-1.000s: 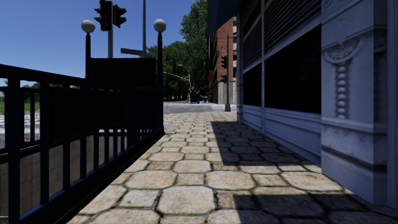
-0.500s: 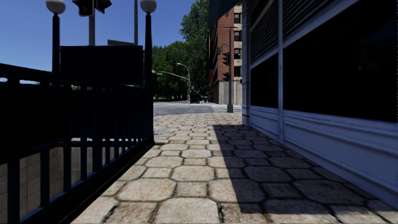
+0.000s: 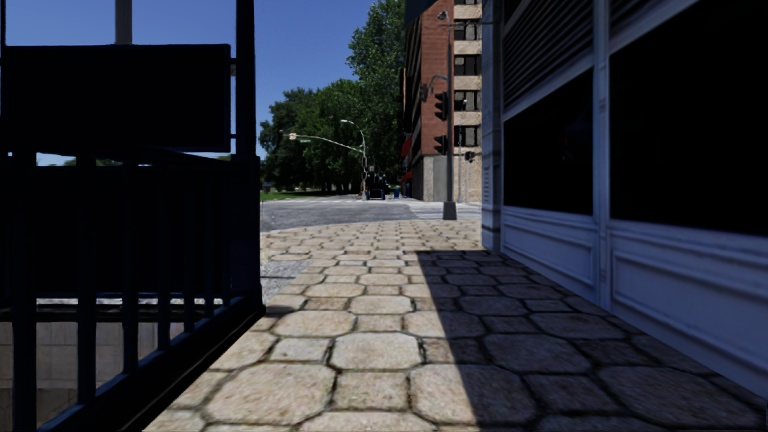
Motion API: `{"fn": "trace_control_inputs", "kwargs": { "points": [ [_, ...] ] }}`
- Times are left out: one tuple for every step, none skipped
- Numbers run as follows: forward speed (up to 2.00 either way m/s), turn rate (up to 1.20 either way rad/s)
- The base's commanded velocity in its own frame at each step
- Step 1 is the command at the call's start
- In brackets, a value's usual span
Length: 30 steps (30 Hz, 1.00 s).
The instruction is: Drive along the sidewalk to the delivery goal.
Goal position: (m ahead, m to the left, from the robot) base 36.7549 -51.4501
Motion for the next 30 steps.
{"fn": "trace_control_inputs", "kwargs": {
  "points": [
    [2.0,0.0],
    [2.0,0.0],
    [2.0,0.0],
    [2.0,0.0],
    [2.0,0.0],
    [2.0,0.0],
    [2.0,0.0],
    [2.0,0.0],
    [2.0,0.0],
    [2.0,0.0],
    [2.0,0.0],
    [2.0,0.0],
    [2.0,0.0],
    [2.0,0.0],
    [2.0,0.0],
    [2.0,0.0],
    [2.0,0.0],
    [2.0,0.0],
    [2.0,0.0],
    [2.0,0.0],
    [2.0,0.0],
    [2.0,0.0],
    [2.0,0.0],
    [2.0,0.0],
    [2.0,0.0],
    [2.0,0.0],
    [2.0,0.0],
    [2.0,0.0],
    [2.0,0.0],
    [2.0,-0.01]
  ]
}}
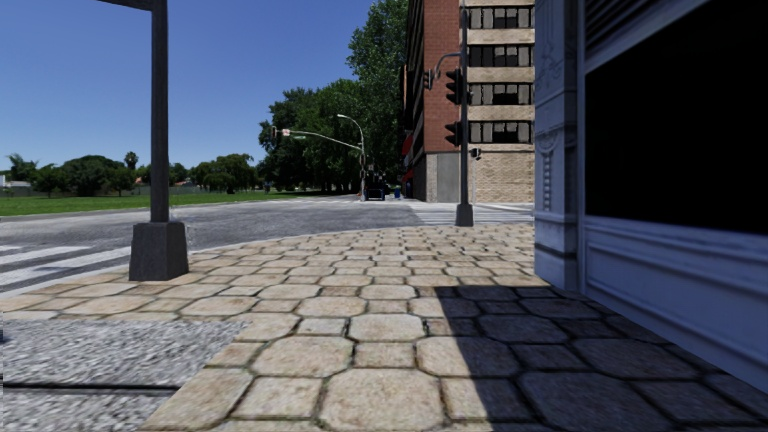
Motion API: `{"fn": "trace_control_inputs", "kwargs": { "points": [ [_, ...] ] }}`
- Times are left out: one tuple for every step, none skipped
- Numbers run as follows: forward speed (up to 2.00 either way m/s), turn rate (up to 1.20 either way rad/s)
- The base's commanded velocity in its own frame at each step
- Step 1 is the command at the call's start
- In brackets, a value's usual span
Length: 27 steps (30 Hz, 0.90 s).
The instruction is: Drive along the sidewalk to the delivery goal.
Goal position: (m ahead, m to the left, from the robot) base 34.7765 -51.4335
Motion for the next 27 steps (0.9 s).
{"fn": "trace_control_inputs", "kwargs": {
  "points": [
    [2.0,-0.02],
    [2.0,-0.02],
    [2.0,-0.02],
    [2.0,-0.03],
    [2.0,-0.03],
    [2.0,-0.03],
    [2.0,-0.04],
    [2.0,-0.04],
    [2.0,-0.04],
    [2.0,-0.04],
    [2.0,-0.04],
    [2.0,-0.04],
    [2.0,-0.04],
    [2.0,-0.09],
    [2.0,-0.24],
    [2.0,-0.33],
    [2.0,-0.33],
    [2.0,-0.36],
    [2.0,-0.36],
    [2.0,-0.36],
    [2.0,-0.37],
    [2.0,-0.37],
    [2.0,-0.37],
    [2.0,-0.37],
    [2.0,-0.38],
    [2.0,-0.41],
    [2.0,-0.41]
  ]
}}
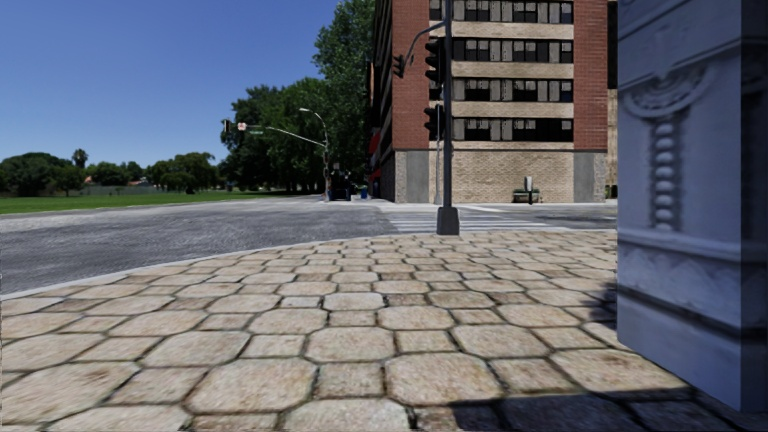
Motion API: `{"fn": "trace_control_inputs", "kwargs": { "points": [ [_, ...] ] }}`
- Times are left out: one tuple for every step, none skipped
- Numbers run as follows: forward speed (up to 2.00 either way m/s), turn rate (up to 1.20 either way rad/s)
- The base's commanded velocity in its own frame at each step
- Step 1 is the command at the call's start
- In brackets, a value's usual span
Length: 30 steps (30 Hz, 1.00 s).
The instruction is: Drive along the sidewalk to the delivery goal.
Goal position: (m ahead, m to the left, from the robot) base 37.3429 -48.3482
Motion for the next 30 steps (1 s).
{"fn": "trace_control_inputs", "kwargs": {
  "points": [
    [2.0,-0.44],
    [2.0,-0.46],
    [2.0,-0.46],
    [2.0,-0.47],
    [2.0,-0.47],
    [2.0,-0.47],
    [2.0,-0.47],
    [2.0,-0.47],
    [2.0,-0.47],
    [2.0,-0.47],
    [2.0,-0.47],
    [2.0,-0.47],
    [2.0,-0.47],
    [2.0,-0.48],
    [2.0,-0.48],
    [2.0,-0.48],
    [2.0,-0.48],
    [2.0,-0.48],
    [2.0,-0.48],
    [2.0,-0.48],
    [2.0,-0.48],
    [2.0,-0.48],
    [2.0,-0.48],
    [2.0,-0.48],
    [2.0,-0.48],
    [2.0,-0.48],
    [2.0,-0.48],
    [2.0,-0.48],
    [2.0,-0.48],
    [2.0,-0.48]
  ]
}}
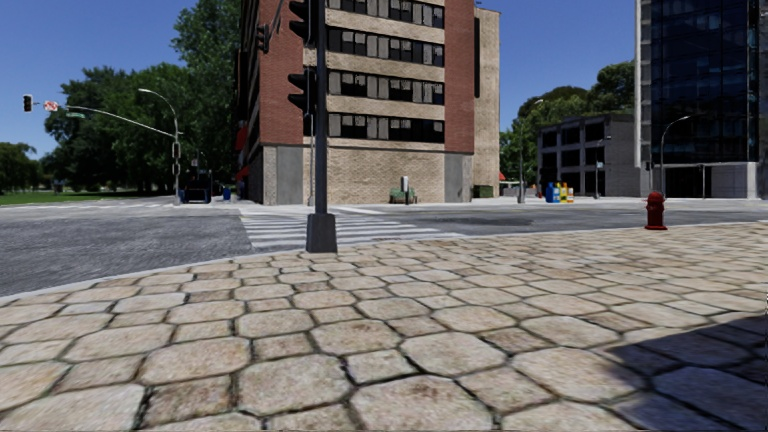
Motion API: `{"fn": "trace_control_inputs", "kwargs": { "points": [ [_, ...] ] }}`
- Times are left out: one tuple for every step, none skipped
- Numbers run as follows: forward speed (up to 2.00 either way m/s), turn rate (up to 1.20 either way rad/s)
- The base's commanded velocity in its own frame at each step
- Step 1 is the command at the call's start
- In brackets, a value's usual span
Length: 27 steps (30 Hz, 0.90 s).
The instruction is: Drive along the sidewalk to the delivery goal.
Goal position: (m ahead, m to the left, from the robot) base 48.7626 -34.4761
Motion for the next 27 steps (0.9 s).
{"fn": "trace_control_inputs", "kwargs": {
  "points": [
    [2.0,-0.48],
    [2.0,-0.48],
    [2.0,-0.48],
    [2.0,-0.48],
    [2.0,-0.48],
    [2.0,-0.48],
    [2.0,-0.48],
    [2.0,-0.48],
    [2.0,-0.48],
    [2.0,-0.48],
    [2.0,-0.48],
    [2.0,-0.44],
    [2.0,0.0],
    [2.0,0.0],
    [2.0,0.0],
    [2.0,0.0],
    [2.0,0.0],
    [2.0,0.0],
    [2.0,0.0],
    [2.0,0.0],
    [2.0,0.0],
    [2.0,0.0],
    [2.0,0.0],
    [2.0,0.0],
    [2.0,0.0],
    [2.0,0.0],
    [2.0,0.0]
  ]
}}
